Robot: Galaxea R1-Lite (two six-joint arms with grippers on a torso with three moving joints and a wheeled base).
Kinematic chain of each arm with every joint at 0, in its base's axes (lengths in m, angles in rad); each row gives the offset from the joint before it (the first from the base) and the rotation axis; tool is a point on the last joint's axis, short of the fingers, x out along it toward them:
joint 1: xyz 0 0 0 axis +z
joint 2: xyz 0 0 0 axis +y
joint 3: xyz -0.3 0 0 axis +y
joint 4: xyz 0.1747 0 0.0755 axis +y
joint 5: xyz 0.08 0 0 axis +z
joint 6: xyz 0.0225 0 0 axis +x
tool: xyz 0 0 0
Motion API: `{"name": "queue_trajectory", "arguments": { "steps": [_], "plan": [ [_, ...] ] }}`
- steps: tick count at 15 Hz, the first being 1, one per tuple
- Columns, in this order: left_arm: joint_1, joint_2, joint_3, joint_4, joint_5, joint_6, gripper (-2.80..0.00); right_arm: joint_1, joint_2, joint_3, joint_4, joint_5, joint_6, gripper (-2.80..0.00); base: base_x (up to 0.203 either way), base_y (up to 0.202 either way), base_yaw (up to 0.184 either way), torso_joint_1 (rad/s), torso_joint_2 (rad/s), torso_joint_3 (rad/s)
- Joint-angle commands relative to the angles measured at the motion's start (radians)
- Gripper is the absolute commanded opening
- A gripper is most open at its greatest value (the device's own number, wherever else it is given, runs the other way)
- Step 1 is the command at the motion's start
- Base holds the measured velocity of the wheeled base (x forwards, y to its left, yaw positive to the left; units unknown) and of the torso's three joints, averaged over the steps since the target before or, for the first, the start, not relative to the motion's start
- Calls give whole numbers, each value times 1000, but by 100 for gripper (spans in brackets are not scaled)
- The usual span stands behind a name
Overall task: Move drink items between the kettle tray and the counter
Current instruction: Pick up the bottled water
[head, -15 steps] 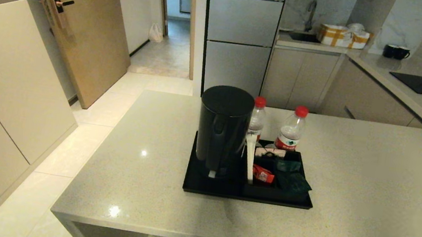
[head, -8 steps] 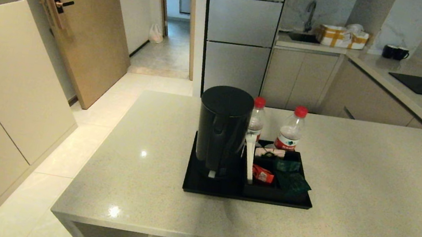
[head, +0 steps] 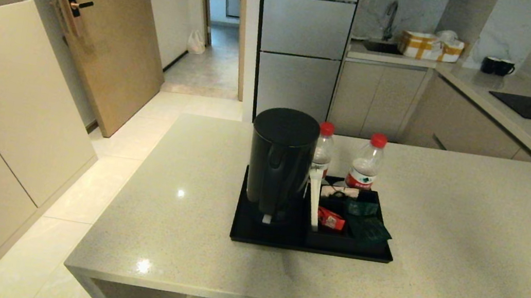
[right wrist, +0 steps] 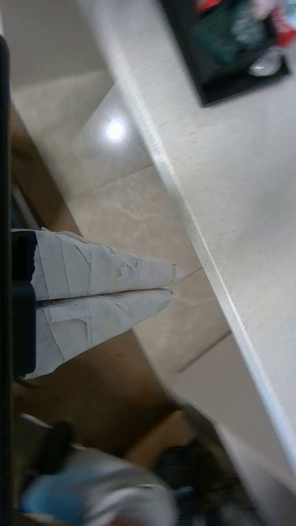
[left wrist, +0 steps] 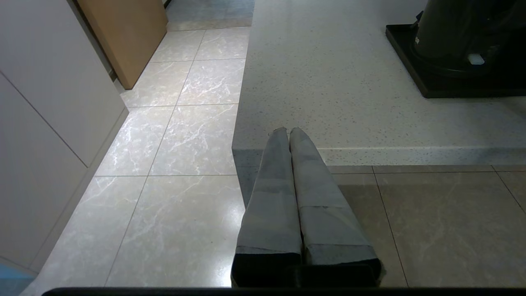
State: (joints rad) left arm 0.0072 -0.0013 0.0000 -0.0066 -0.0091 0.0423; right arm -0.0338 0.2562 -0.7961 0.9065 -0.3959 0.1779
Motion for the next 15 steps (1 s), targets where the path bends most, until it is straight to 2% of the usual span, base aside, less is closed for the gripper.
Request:
{"name": "queue_trajectory", "arguments": {
  "steps": [1, 4, 5, 6, 7, 8, 10, 15],
  "plan": [
    [0, 1, 0, -1, 0, 1, -280, 20, -162, 204, -141, 24, -117, -280, 0, 0, 0, 0, 0, 0],
    [0, 1, 0, -1, 0, 1, -280, 28, -233, 529, -494, 83, -289, -280, 0, 0, 0, 0, 0, 0],
    [0, 1, 0, 0, 0, 1, -280, 29, -239, 621, -608, 128, -327, -280, 0, 0, 0, 0, 0, 0],
    [0, 1, 0, 0, 0, 1, -280, 31, -244, 671, -680, 187, -354, -280, 0, 0, 0, 0, 0, 0],
    [0, 1, 0, -1, 0, 1, -280, 31, -252, 690, -716, 311, -372, -280, 0, 0, 0, 0, 0, 0],
    [0, 1, 0, 0, 0, 1, -280, 32, -255, 695, -718, 378, -363, -280, 0, 0, 0, 0, 0, 0],
    [0, 1, 0, -1, 0, 1, -280, 32, -255, 706, -685, 401, -212, -280, 0, 0, 0, 0, 0, 0],
    [0, 1, 0, 0, 0, 1, -280, 32, -258, 709, -675, 396, -202, -280, 0, 0, 0, 0, 0, 0]
  ]
}}
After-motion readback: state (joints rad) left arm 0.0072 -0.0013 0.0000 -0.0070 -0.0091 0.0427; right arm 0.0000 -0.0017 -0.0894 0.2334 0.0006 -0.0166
